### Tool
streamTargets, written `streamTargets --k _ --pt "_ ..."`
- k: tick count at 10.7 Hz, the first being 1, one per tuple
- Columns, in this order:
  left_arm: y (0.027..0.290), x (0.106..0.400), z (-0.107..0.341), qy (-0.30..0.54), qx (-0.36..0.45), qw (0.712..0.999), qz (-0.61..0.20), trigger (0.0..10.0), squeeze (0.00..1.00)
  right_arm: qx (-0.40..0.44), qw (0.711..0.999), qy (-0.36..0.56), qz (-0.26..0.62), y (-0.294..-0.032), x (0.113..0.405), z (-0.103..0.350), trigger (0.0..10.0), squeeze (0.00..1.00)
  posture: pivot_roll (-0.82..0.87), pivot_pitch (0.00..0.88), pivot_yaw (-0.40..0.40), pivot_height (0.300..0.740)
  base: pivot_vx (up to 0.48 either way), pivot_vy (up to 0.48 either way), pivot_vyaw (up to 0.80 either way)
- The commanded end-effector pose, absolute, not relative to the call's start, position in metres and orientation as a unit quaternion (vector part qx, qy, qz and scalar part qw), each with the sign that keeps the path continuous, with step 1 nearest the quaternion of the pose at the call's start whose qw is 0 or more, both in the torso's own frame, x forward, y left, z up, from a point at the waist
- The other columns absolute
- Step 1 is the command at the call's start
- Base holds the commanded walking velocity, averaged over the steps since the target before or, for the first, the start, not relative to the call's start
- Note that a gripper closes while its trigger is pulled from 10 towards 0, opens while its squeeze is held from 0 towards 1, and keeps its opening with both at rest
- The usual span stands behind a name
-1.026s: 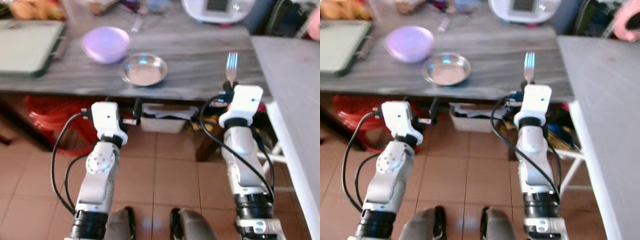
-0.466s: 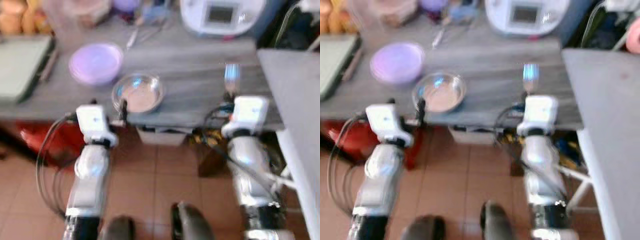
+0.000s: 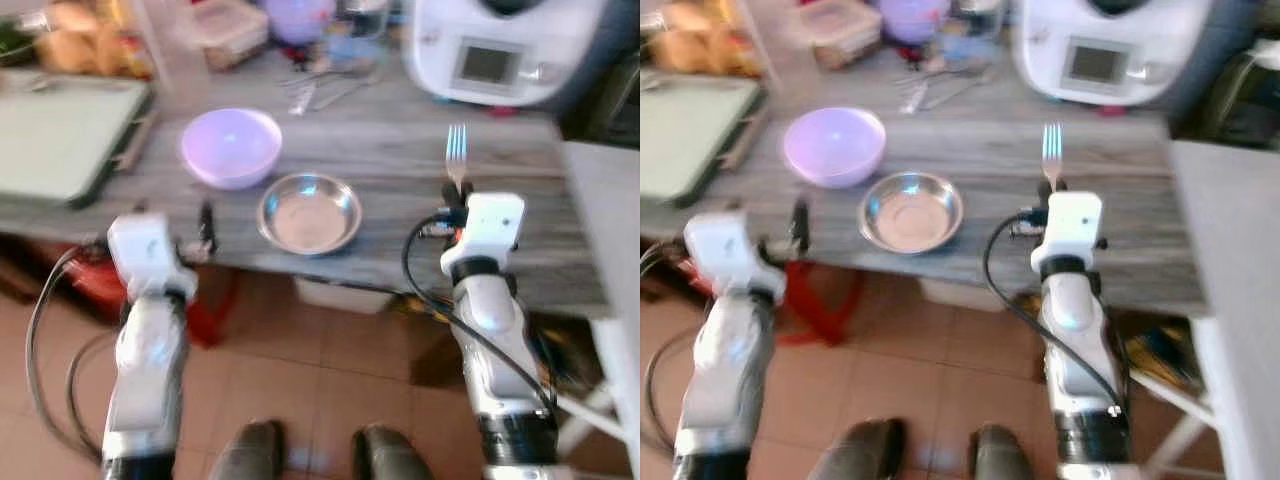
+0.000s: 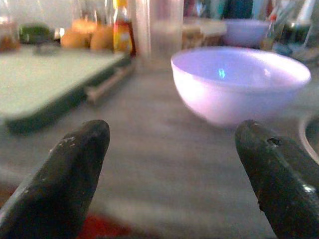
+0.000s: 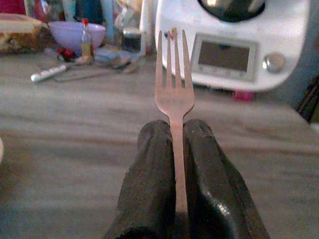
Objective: Setting the table
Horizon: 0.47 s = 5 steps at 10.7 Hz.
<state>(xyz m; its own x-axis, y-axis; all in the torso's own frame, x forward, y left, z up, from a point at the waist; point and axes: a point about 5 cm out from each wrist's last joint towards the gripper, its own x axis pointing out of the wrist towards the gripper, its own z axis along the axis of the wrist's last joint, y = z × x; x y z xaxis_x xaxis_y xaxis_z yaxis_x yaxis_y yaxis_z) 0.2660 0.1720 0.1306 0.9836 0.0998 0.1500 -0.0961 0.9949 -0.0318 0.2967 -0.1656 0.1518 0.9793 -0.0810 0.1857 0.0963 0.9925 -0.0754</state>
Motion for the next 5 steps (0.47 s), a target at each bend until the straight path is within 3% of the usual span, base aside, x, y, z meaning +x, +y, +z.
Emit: streamTargets --k 1,5 --pt "0.17 0.263 0.13 -0.073 -0.006 0.996 0.043 10.0 0.0 -0.027 0.993 -0.088 -0.068 -0.175 0.295 0.15 10.0 0.0 -0.04 0.163 0.005 0.74 0.0 0.0 0.0" --pt "0.163 0.266 0.136 -0.082 0.004 0.996 0.022 10.0 0.0 0.069 0.994 -0.046 -0.069 -0.166 0.314 0.146 10.0 0.0 -0.03 0.193 0.018 0.74 0.0 0.0 0.0"
